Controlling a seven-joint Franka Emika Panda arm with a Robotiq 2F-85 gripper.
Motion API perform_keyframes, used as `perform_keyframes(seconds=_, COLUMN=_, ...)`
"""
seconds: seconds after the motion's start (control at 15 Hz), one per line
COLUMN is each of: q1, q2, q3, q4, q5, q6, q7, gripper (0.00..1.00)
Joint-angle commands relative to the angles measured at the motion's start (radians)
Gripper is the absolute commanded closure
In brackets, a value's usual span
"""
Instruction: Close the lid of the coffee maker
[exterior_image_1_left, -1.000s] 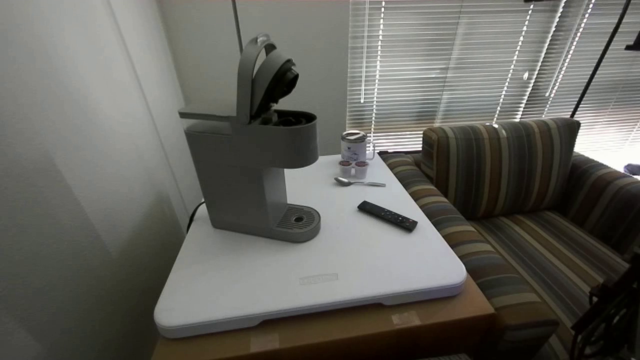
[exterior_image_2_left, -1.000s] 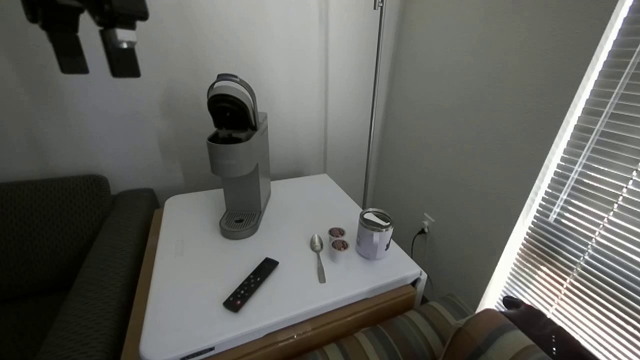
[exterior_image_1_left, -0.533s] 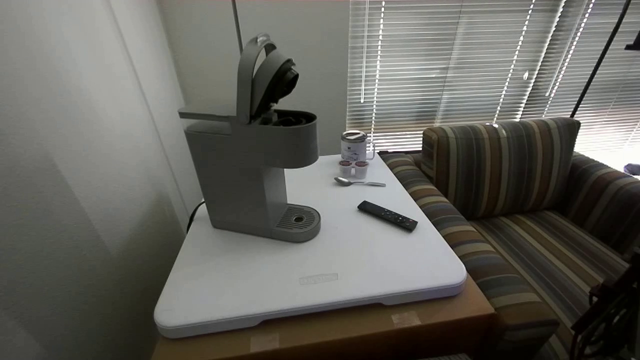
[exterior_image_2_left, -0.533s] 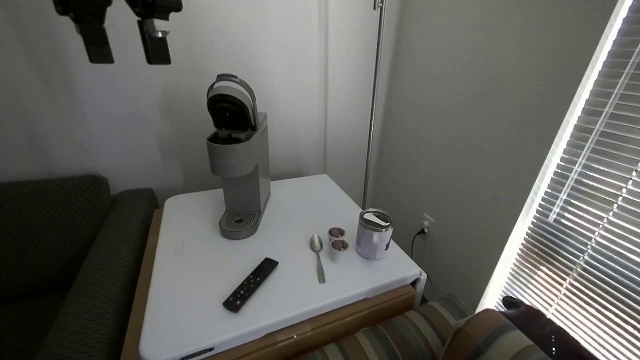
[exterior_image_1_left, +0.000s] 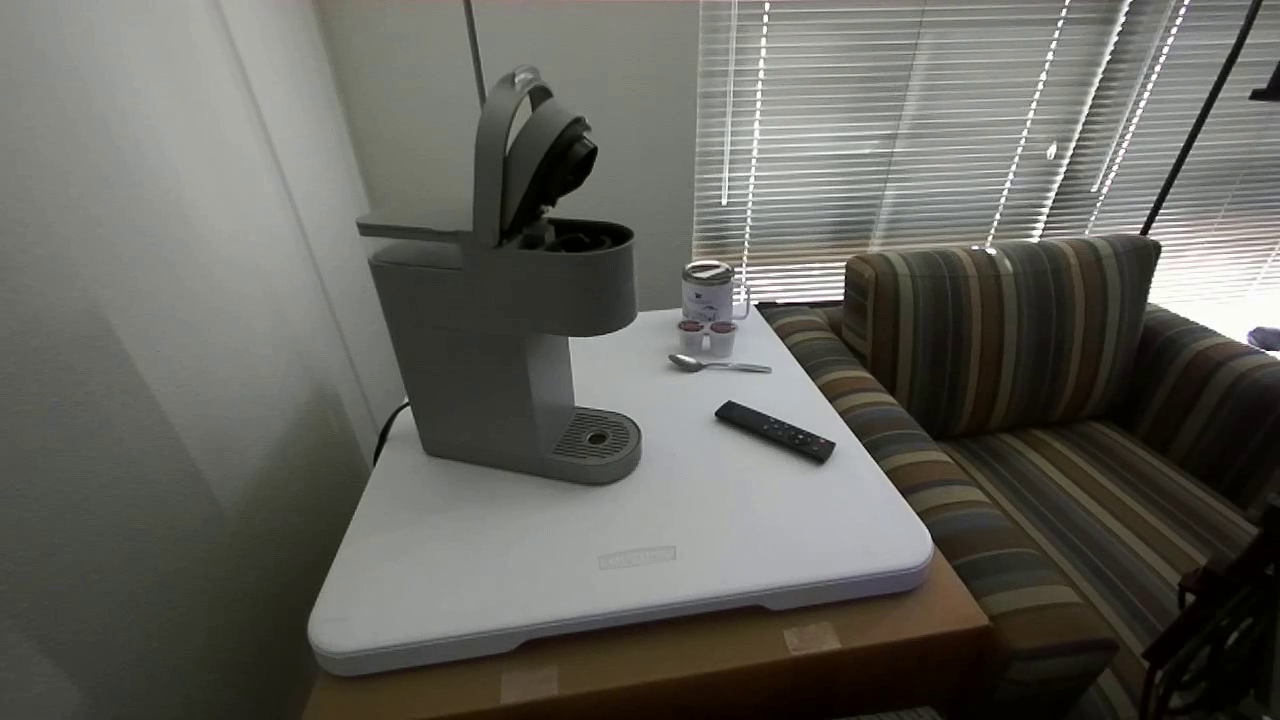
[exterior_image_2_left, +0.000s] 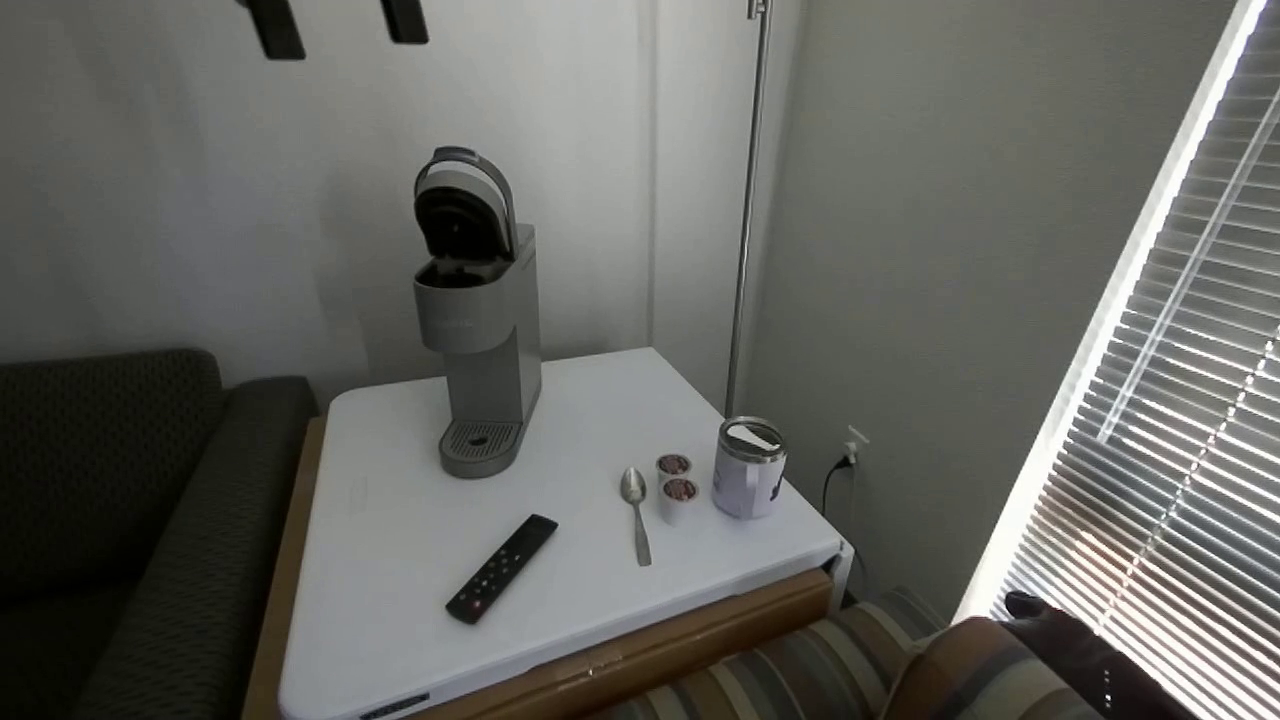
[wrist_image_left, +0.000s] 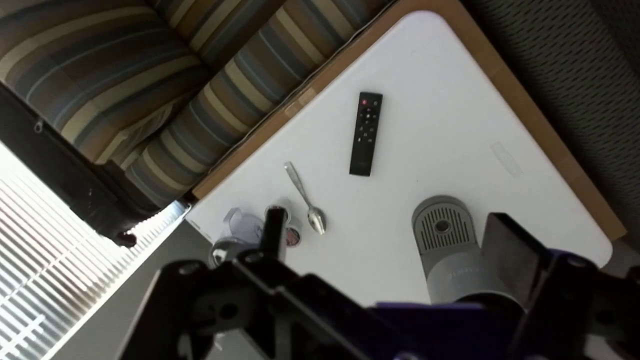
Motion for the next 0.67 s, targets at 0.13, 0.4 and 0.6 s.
perform_keyframes(seconds=0.13, q1=0.014, q2=0.23, q3=0.024, q4=0.33, q5=-0.004, q6=-0.014, q7=-0.179, gripper=0.0)
perform_keyframes(seconds=0.4, q1=0.031, q2=0.367, q3=0.071, q4=0.51, q5=0.012, q6=-0.004, q7=-0.276, gripper=0.0)
perform_keyframes(seconds=0.6, q1=0.031, q2=0.347, q3=0.085, q4=0.482, q5=-0.002, q6=-0.004, q7=-0.241, gripper=0.0)
